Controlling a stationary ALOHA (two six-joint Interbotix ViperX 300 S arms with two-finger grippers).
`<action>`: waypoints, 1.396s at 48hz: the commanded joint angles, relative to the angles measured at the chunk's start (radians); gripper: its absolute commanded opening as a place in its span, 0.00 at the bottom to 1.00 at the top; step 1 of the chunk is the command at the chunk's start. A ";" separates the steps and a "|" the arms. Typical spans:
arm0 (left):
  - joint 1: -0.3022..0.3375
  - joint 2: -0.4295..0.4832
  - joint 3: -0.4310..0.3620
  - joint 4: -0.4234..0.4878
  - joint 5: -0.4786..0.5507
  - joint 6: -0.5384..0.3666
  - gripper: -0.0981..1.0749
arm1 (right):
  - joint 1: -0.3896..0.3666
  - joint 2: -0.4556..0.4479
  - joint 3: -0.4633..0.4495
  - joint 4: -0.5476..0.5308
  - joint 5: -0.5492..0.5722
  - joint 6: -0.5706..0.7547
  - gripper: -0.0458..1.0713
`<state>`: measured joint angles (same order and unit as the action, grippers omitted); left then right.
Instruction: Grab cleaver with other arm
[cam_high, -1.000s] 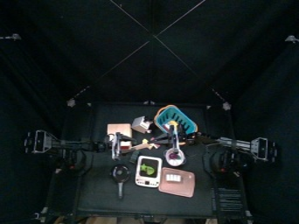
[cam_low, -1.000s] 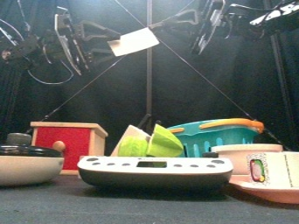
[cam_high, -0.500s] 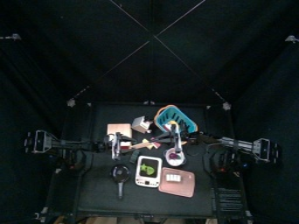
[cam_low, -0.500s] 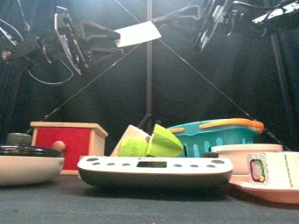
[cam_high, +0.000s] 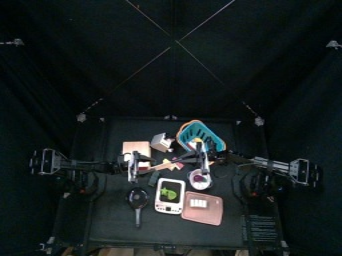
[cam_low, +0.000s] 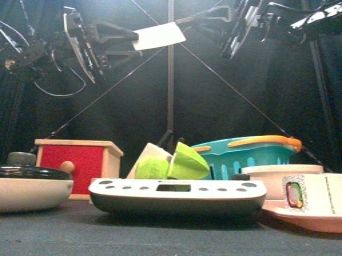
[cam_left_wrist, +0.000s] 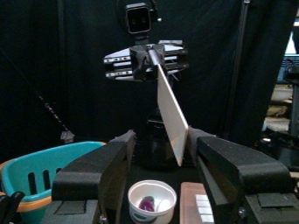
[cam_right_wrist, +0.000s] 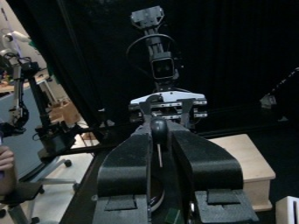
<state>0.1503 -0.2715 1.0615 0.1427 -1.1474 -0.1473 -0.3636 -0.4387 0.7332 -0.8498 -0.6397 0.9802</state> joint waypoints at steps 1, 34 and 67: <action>0.000 0.014 -0.031 -0.002 -0.011 0.002 0.82 | -0.006 -0.021 -0.012 0.005 -0.009 -0.002 0.40; 0.000 0.037 -0.025 -0.041 -0.077 0.003 0.53 | -0.006 -0.021 -0.005 0.014 -0.009 -0.002 0.40; 0.009 0.009 0.021 -0.041 -0.072 0.000 0.33 | 0.028 -0.015 0.072 0.101 0.005 0.003 0.87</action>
<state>0.1549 -0.2393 1.0861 0.1043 -1.2149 -0.1473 -0.3467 -0.4387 0.8084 -0.7609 -0.6320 0.9863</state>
